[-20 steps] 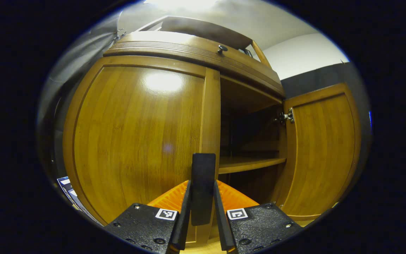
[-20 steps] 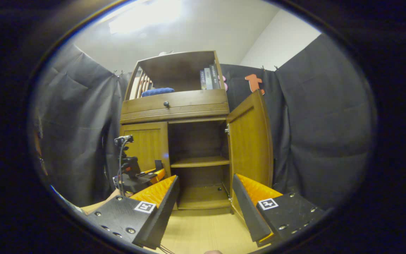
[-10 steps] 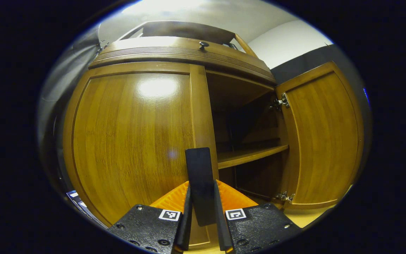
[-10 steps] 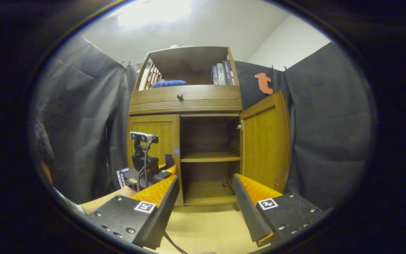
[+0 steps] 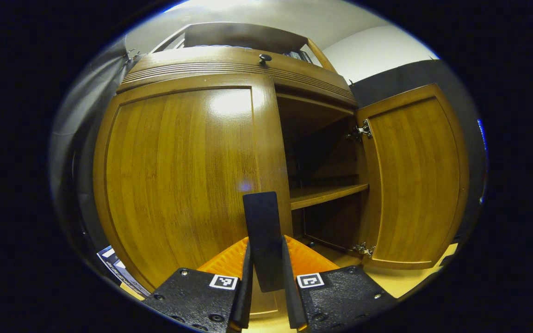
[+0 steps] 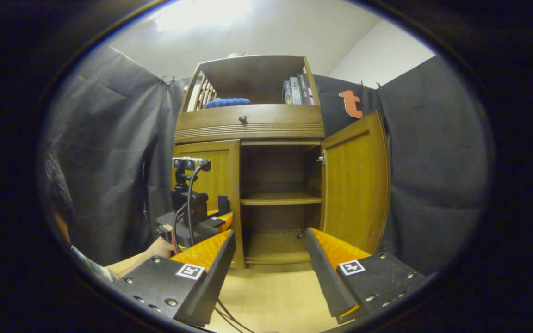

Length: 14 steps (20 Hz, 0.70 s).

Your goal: Open the right door of the double-door shoe cabinet with the right hand, and open the left door with the left hand.

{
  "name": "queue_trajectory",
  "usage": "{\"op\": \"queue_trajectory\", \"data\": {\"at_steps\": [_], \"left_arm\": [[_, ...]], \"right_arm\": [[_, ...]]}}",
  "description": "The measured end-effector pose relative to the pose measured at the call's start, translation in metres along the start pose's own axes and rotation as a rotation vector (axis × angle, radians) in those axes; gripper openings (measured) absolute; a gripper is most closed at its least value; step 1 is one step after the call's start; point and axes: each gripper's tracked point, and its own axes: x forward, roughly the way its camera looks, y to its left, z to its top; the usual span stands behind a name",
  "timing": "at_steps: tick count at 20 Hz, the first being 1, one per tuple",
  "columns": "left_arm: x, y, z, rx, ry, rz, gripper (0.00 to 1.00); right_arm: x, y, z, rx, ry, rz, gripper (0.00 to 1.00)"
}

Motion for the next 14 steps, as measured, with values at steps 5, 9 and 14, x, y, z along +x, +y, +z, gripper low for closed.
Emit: {"op": "queue_trajectory", "data": {"at_steps": [5,9,14], "left_arm": [[-0.027,-0.002,0.006,-0.041,0.031,-0.031,0.33],[-0.05,0.0,0.008,-0.027,0.038,-0.049,0.34],[-0.076,0.004,0.009,-0.033,0.037,-0.067,0.34]], "right_arm": [[-0.004,0.0,0.01,0.031,-0.04,-0.016,0.9],[-0.015,-0.003,0.024,0.041,-0.086,-0.031,0.9],[-0.024,-0.002,0.027,0.039,-0.097,-0.042,0.9]]}}
